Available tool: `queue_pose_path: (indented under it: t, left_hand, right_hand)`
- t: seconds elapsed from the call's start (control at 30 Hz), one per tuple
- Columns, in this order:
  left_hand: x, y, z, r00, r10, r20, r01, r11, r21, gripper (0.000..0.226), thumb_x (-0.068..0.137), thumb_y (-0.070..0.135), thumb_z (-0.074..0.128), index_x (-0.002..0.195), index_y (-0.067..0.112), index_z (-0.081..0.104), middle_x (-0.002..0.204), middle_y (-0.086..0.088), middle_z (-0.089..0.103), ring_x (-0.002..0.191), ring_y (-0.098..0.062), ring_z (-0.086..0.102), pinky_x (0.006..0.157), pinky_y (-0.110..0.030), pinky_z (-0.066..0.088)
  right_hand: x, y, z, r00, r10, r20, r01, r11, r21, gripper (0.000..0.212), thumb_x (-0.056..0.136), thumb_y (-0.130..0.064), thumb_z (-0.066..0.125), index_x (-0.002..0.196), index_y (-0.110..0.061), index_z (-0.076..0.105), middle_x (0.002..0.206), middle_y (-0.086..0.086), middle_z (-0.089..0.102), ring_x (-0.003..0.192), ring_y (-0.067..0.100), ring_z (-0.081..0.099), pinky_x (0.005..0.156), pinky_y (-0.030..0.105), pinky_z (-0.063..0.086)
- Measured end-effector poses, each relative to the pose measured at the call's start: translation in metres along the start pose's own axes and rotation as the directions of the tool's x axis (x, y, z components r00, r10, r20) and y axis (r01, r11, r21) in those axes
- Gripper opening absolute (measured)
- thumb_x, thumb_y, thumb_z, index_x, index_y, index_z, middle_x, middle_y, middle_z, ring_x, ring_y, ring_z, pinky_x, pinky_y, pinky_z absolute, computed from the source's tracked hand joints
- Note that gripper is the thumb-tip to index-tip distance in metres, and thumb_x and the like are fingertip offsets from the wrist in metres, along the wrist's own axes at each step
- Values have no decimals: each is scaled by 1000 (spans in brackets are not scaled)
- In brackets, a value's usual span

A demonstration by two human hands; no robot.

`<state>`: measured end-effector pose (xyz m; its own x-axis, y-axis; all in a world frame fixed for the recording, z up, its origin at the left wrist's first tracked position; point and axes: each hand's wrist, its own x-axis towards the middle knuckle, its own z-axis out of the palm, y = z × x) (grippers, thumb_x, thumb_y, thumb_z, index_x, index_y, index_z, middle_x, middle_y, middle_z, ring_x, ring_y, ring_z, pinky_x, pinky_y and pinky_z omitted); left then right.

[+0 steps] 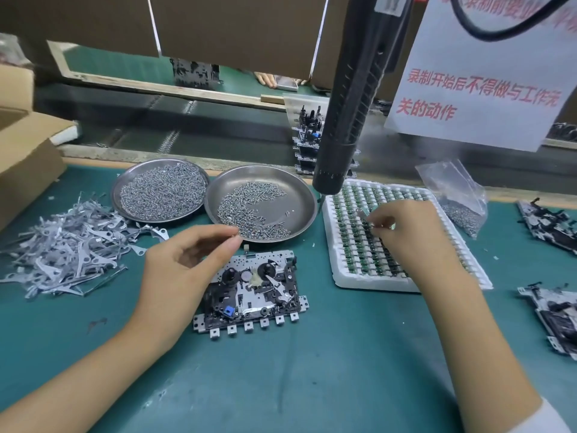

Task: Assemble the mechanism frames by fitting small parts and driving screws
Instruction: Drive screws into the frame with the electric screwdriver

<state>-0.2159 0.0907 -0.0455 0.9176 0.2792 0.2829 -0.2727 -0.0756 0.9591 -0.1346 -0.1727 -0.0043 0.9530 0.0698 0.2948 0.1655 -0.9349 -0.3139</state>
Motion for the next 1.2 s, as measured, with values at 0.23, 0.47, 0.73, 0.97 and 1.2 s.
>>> queue_pose_path:
  t: [0.23,0.47,0.73,0.97,1.2]
  left_hand:
    - [-3,6,2,999,40,18,-41,999,26,16,70,20,71,86,19,71,83,11,73,74,0,65,71,-9,49]
    - [-5,7,2,1000,14,21,-15,1000,16,15,69,24,72,84,24,73,80,12,74,71,1,64,69,-10,49]
    - [-6,5,1,993,78,88,-84,994,65,16,72,28,70,87,34,73,86,9,72,79,-2,63,74,-14,48]
    - [-6,2,1,982,122,143,-132,989,64,18,76,25,68,92,33,72,91,6,72,88,-9,66,81,-15,47]
    - [-6,2,1,983,118,140,-121,993,8,18,76,23,69,89,34,73,90,10,73,85,-6,67,77,-12,48]
  right_hand:
    - [1,3,0,997,-64,42,68,993,-99,9,83,-1,68,82,-5,76,90,16,71,81,33,64,75,43,54]
    - [-10,-24,-15,978,-63,198,-81,763,642,7,76,-16,76,75,-18,70,89,-7,74,84,10,68,69,21,52]
    - [-39,-80,25,860,-262,438,-385,231,893,17,71,-14,73,87,-9,74,85,13,74,78,18,72,69,17,53]
    - [-44,-88,33,869,-249,427,-402,146,904,21,69,-8,73,90,-7,74,85,16,74,81,20,72,71,18,54]
    - [-45,-91,30,856,-191,480,-481,42,876,21,65,-5,72,86,-3,75,82,16,73,78,18,72,68,17,53]
